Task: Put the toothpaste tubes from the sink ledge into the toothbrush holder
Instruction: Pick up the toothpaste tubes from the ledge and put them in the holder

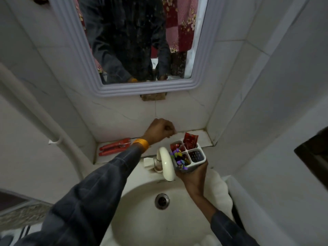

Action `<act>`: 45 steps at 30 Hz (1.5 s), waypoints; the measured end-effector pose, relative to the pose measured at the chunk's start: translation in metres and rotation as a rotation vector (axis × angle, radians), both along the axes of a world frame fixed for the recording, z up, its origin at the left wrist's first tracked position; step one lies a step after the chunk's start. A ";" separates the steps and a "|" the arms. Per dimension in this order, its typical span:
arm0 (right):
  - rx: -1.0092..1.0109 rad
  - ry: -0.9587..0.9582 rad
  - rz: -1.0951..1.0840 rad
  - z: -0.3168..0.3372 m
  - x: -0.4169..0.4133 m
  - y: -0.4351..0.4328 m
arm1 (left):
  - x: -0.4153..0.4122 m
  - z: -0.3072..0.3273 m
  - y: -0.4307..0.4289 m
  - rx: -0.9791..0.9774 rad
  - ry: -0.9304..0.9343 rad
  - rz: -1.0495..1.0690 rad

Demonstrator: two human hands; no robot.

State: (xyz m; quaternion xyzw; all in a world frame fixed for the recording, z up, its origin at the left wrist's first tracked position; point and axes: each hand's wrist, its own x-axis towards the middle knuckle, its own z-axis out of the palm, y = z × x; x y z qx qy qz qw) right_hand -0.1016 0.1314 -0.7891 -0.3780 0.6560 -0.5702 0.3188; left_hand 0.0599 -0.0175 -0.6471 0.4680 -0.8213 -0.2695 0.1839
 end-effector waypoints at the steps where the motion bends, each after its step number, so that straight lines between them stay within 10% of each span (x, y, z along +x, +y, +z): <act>1: -0.002 -0.001 -0.002 -0.001 0.001 0.000 | 0.019 -0.005 -0.002 0.007 0.031 0.095; 9: -0.089 0.045 0.033 -0.004 0.004 0.004 | 0.174 -0.066 0.024 0.203 -0.385 0.501; 20: -0.038 -0.021 0.059 -0.002 0.003 0.004 | 0.144 -0.092 0.017 -0.007 -0.609 0.320; 28: -0.073 -0.004 0.055 0.001 0.006 0.005 | 0.119 -0.016 0.000 0.027 -0.142 0.451; 35: -0.022 0.013 0.031 0.009 0.003 0.002 | 0.035 0.086 0.009 -0.136 0.349 0.051; 45: -0.042 0.004 0.045 0.019 0.009 0.007 | -0.078 0.036 0.047 -0.126 -0.278 -0.271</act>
